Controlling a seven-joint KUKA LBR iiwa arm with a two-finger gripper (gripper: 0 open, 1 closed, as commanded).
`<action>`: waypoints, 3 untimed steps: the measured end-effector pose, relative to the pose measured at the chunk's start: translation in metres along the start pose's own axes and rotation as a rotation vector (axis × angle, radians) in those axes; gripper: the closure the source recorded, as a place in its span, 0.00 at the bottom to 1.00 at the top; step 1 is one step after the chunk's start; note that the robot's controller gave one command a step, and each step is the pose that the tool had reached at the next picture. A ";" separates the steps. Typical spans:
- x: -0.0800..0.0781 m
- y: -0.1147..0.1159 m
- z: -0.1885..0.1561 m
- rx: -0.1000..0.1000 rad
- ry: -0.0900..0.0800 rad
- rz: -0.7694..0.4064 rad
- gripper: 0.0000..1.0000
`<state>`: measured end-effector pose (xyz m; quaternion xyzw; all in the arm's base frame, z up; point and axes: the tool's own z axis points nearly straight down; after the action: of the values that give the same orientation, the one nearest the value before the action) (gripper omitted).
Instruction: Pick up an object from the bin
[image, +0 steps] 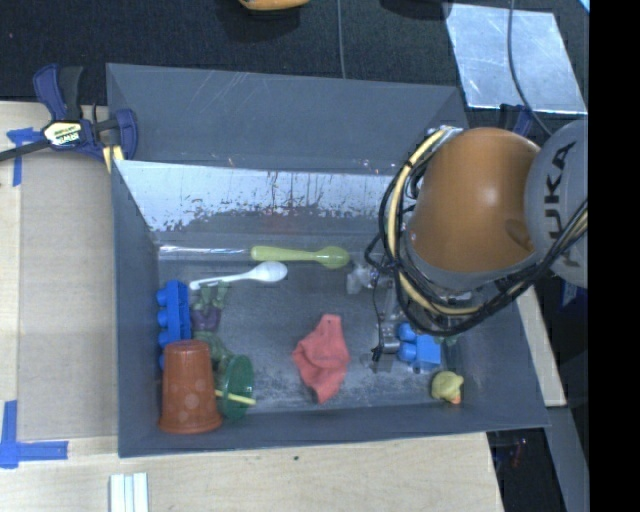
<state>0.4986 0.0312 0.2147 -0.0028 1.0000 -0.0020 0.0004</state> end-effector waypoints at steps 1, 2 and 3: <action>0.002 0.031 0.036 0.001 -0.012 -0.102 0.00; 0.000 0.049 0.093 -0.001 -0.006 -0.110 0.00; -0.004 0.052 0.129 -0.001 -0.004 -0.168 0.00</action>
Offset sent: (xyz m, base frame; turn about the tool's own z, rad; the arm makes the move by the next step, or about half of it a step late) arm 0.0008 0.0532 -0.1189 -0.0604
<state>0.5029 0.0822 0.0854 -0.0867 0.9962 -0.0018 0.0021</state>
